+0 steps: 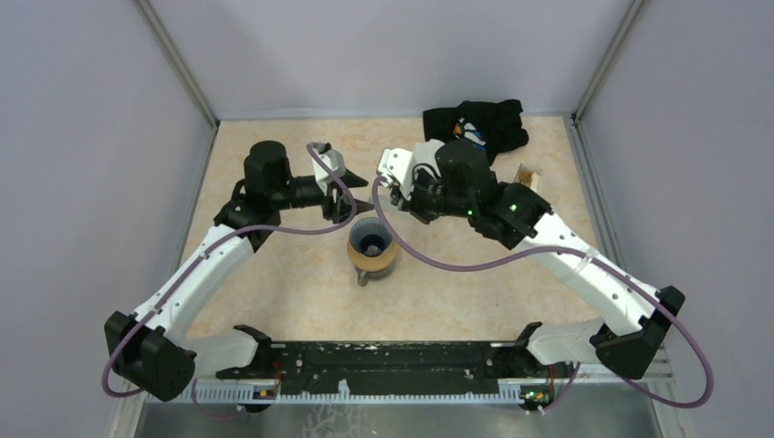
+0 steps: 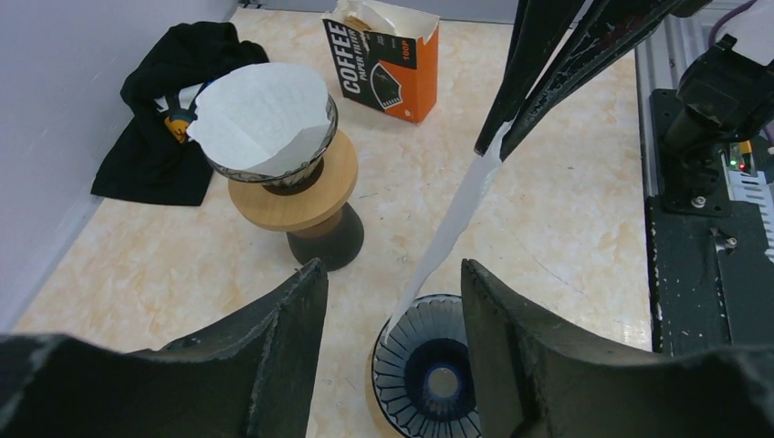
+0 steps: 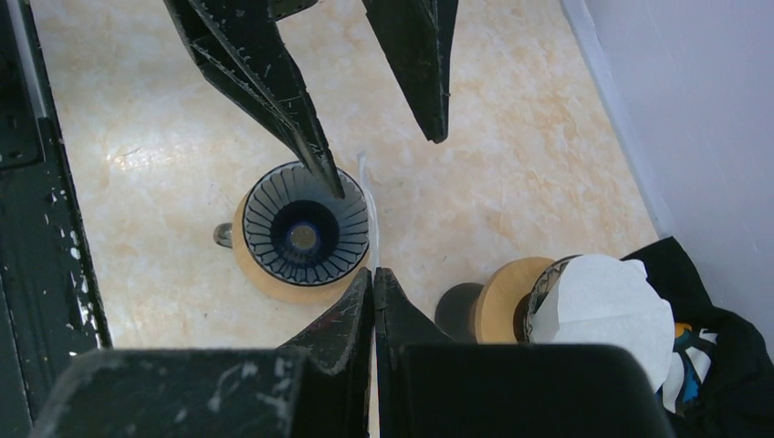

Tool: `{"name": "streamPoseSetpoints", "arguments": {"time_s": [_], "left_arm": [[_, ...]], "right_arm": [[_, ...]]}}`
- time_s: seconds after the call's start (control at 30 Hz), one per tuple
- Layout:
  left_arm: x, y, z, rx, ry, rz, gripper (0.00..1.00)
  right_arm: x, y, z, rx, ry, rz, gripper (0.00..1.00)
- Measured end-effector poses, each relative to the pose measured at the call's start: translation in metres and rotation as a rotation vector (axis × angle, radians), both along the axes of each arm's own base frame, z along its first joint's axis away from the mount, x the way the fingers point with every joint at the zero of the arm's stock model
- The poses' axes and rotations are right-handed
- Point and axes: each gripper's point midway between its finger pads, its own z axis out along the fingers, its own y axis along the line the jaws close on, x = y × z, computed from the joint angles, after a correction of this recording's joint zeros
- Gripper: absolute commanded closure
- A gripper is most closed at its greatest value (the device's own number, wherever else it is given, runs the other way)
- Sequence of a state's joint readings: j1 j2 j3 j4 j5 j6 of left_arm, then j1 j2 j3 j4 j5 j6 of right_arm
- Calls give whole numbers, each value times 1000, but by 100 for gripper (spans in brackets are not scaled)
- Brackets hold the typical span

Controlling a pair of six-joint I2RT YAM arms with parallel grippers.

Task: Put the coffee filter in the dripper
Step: Pass from the right arm to the left

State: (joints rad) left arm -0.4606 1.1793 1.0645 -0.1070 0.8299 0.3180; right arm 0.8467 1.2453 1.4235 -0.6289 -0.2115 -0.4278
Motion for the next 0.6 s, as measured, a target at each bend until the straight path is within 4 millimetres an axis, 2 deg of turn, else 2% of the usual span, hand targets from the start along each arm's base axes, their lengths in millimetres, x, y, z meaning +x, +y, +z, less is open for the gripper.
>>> {"name": "streamPoseSetpoints", "arguments": {"time_s": [0.13, 0.37, 0.6], "left_arm": [[-3, -2, -1, 11, -34, -38, 56], [-8, -4, -3, 15, -80, -84, 68], [-14, -4, -14, 26, -92, -116, 93]], "right_arm": [[-2, 3, 1, -8, -27, 35, 100], [-5, 11, 1, -14, -53, 86, 100], [-5, 19, -7, -33, -50, 121, 100]]}}
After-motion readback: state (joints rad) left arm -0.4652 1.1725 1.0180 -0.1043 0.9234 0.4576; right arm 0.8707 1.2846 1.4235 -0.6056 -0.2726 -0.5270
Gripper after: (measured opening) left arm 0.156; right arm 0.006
